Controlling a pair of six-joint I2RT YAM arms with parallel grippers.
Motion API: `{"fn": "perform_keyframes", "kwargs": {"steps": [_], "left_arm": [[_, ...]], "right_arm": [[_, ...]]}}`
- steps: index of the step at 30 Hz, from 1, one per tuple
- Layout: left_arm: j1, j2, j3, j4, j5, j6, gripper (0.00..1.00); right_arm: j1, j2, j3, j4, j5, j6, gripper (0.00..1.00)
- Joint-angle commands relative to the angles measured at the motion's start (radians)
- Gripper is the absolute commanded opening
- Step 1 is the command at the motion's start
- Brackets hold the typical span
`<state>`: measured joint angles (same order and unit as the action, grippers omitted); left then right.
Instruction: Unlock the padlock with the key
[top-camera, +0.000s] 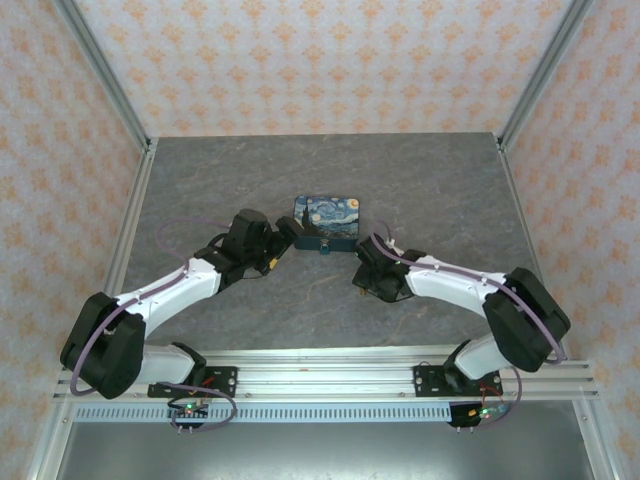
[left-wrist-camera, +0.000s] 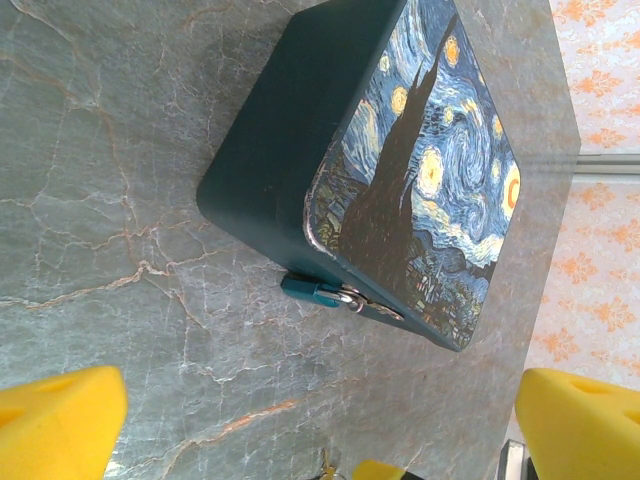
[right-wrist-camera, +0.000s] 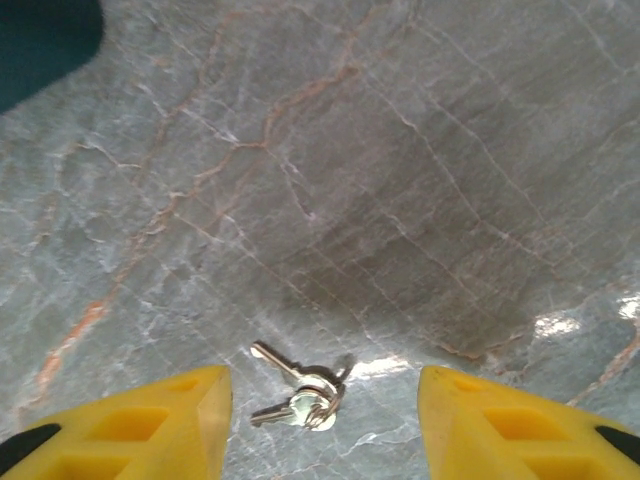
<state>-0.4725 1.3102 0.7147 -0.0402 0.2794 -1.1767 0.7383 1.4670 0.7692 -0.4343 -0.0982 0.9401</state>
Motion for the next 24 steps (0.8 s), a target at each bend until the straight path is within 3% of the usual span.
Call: {"fn": "perform_keyframes", "kwargs": {"steps": [1, 24], "left_arm": [[-0.008, -0.003, -0.011, 0.017, -0.013, 0.006, 1.00], [-0.008, 0.010, -0.011, 0.038, 0.012, 0.019, 1.00]], "right_arm": [[0.020, 0.030, 0.053, -0.069, 0.065, 0.032, 0.53], [0.065, 0.213, 0.142, -0.118, 0.061, 0.016, 0.50]]}}
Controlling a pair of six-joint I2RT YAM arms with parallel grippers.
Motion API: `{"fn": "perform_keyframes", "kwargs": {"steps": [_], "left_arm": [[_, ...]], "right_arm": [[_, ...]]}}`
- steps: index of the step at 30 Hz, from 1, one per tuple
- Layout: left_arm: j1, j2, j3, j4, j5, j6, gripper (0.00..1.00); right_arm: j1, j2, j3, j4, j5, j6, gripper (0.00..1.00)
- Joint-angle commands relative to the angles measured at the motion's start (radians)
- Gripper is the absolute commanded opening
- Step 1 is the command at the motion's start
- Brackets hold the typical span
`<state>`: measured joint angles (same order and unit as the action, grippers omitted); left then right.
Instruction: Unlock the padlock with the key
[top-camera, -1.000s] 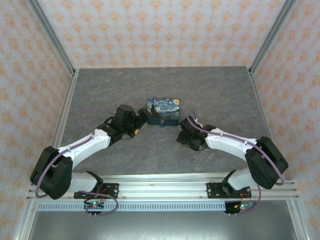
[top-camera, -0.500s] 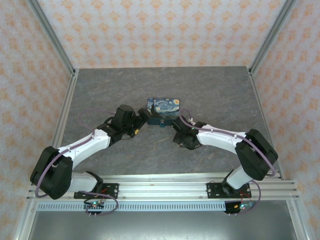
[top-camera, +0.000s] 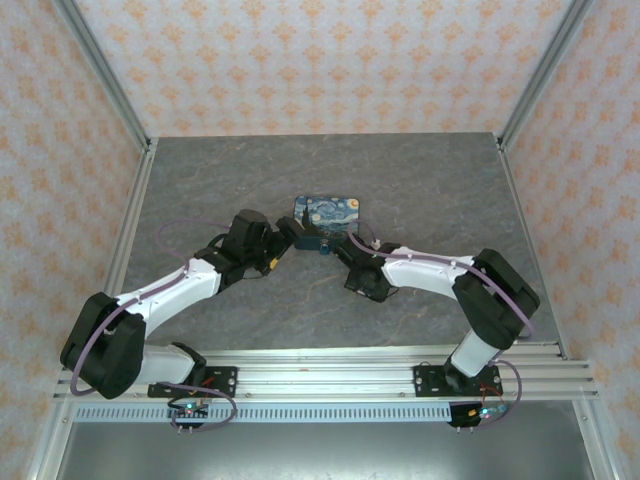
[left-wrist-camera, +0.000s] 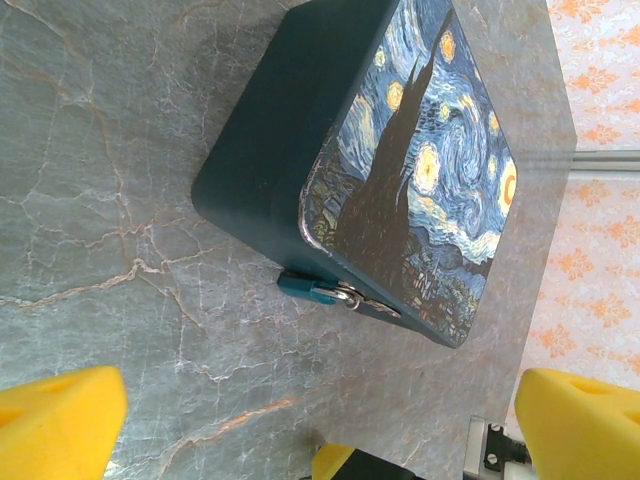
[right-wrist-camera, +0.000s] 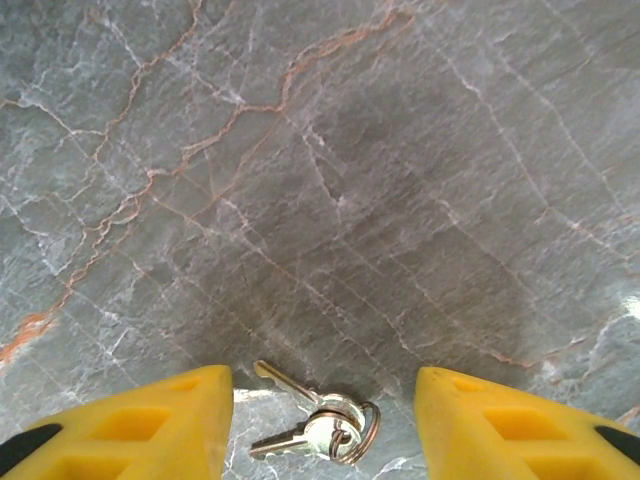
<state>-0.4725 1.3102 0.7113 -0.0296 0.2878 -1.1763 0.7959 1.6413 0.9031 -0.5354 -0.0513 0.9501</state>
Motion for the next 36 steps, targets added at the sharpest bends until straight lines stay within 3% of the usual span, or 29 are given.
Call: {"fn": "perform_keyframes", "kwargs": {"steps": [1, 20, 36], "left_arm": [[-0.008, 0.011, -0.009, 0.027, 0.004, 0.017, 1.00], [-0.008, 0.036, -0.004, 0.039, 0.013, 0.017, 1.00], [-0.007, 0.039, 0.009, 0.026, 0.012, 0.018, 1.00]], "right_arm": [[0.008, 0.041, 0.008, -0.017, 0.011, 0.004, 0.50], [0.045, 0.022, -0.008, -0.074, 0.000, -0.016, 0.49], [0.063, 0.035, -0.030, -0.067, -0.036, -0.028, 0.35]]}}
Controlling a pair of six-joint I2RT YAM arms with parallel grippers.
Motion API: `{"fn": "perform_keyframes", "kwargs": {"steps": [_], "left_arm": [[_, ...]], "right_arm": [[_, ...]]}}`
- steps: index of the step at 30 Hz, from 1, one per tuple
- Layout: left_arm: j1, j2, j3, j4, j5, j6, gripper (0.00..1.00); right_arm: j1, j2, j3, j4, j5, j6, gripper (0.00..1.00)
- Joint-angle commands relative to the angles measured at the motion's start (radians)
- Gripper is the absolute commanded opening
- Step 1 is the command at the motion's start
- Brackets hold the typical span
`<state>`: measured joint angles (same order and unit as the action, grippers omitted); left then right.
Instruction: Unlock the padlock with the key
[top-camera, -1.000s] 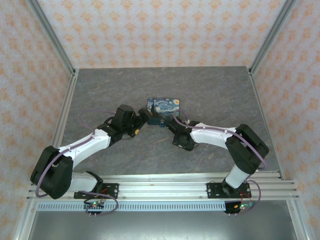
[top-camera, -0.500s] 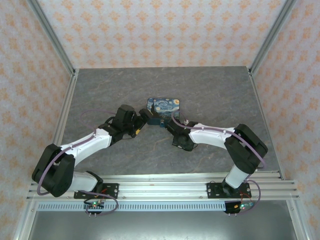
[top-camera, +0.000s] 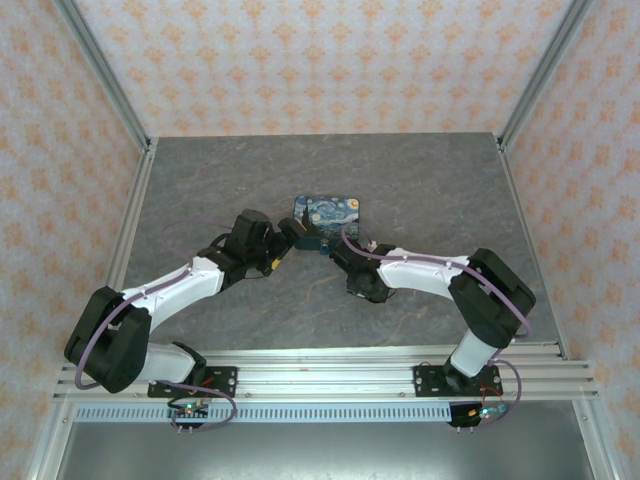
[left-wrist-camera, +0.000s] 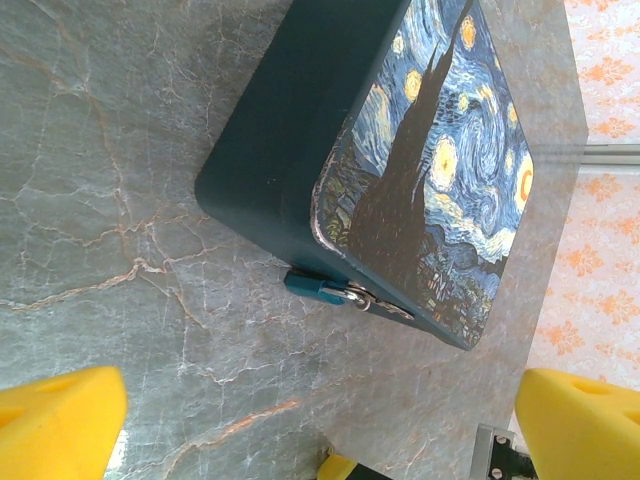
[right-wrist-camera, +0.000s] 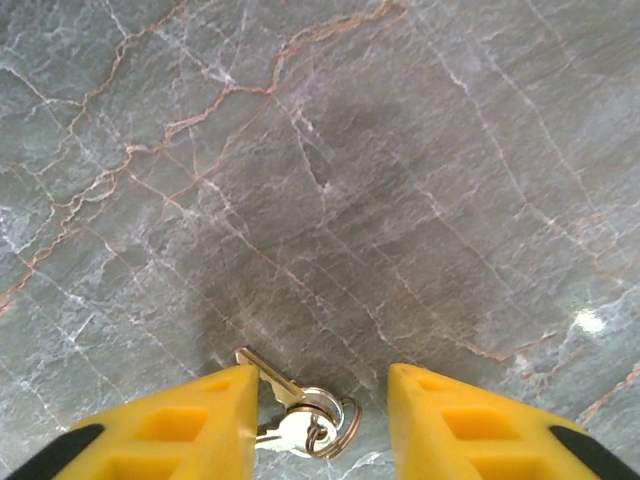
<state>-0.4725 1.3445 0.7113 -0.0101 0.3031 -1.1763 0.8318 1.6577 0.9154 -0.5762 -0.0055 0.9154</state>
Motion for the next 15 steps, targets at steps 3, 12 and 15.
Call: {"fn": "perform_keyframes", "kwargs": {"steps": [3, 12, 15], "left_arm": [[-0.007, 0.006, 0.014, 0.004, -0.003, 0.020, 1.00], [-0.008, 0.005, 0.020, -0.009, -0.004, 0.024, 1.00], [-0.007, 0.006, 0.022, -0.018, -0.004, 0.031, 1.00]], "right_arm": [[0.027, 0.007, -0.055, -0.021, -0.083, 0.008, 0.30], [0.027, -0.019, -0.117, 0.066, -0.102, 0.006, 0.05], [0.026, -0.026, -0.142, 0.119, -0.117, -0.002, 0.00]]}}
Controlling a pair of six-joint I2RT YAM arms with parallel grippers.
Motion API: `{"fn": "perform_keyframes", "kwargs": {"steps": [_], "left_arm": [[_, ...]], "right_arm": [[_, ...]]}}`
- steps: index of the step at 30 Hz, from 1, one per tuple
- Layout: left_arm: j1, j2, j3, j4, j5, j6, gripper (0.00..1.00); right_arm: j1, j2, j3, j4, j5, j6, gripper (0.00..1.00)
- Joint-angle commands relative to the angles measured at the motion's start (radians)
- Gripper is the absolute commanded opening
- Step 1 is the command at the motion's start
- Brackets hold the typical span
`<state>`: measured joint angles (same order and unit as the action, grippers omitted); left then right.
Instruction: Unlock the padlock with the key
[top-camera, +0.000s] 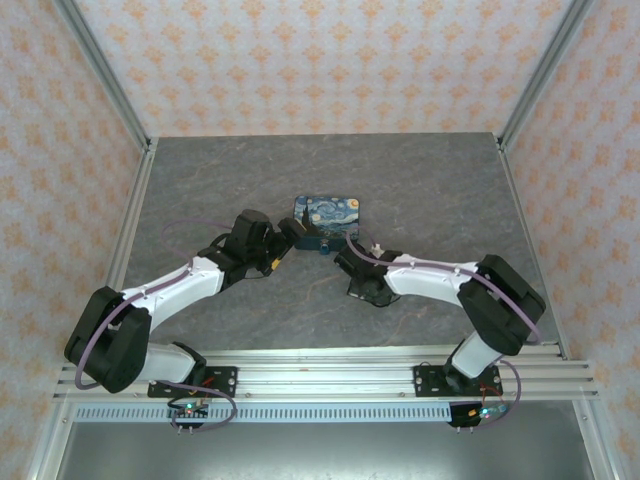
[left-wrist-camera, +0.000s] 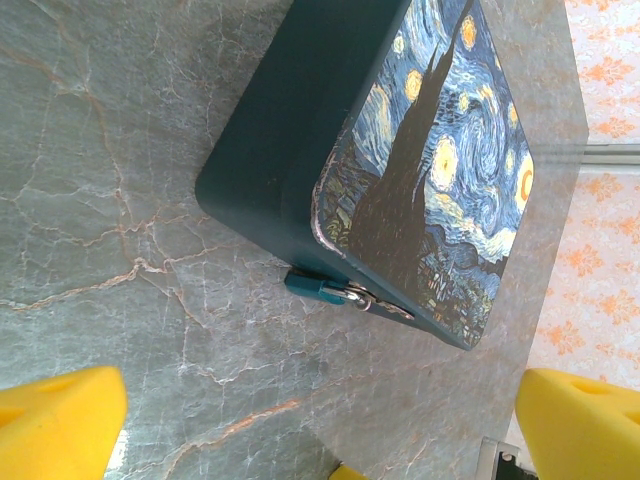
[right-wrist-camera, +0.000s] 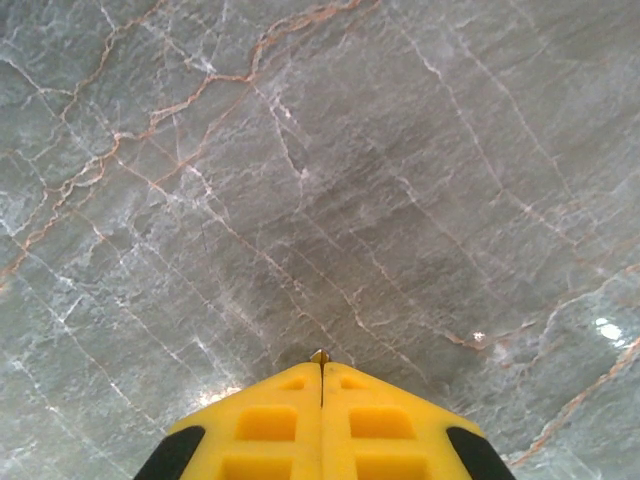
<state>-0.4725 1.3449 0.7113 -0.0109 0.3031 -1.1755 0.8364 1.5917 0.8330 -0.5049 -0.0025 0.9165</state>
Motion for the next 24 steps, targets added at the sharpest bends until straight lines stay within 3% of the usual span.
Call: {"fn": "perform_keyframes", "kwargs": {"steps": [1, 14, 24], "left_arm": [[-0.006, 0.004, 0.024, -0.022, -0.005, 0.032, 1.00], [-0.009, 0.006, 0.022, -0.015, 0.020, 0.030, 1.00], [-0.029, 0.034, 0.023, 0.034, 0.052, -0.018, 1.00]], "right_arm": [[0.018, 0.034, -0.067, 0.065, -0.126, -0.011, 0.00], [-0.047, -0.214, -0.136, 0.135, -0.103, -0.026, 0.00], [-0.076, -0.252, -0.149, 0.164, -0.111, -0.021, 0.00]]}}
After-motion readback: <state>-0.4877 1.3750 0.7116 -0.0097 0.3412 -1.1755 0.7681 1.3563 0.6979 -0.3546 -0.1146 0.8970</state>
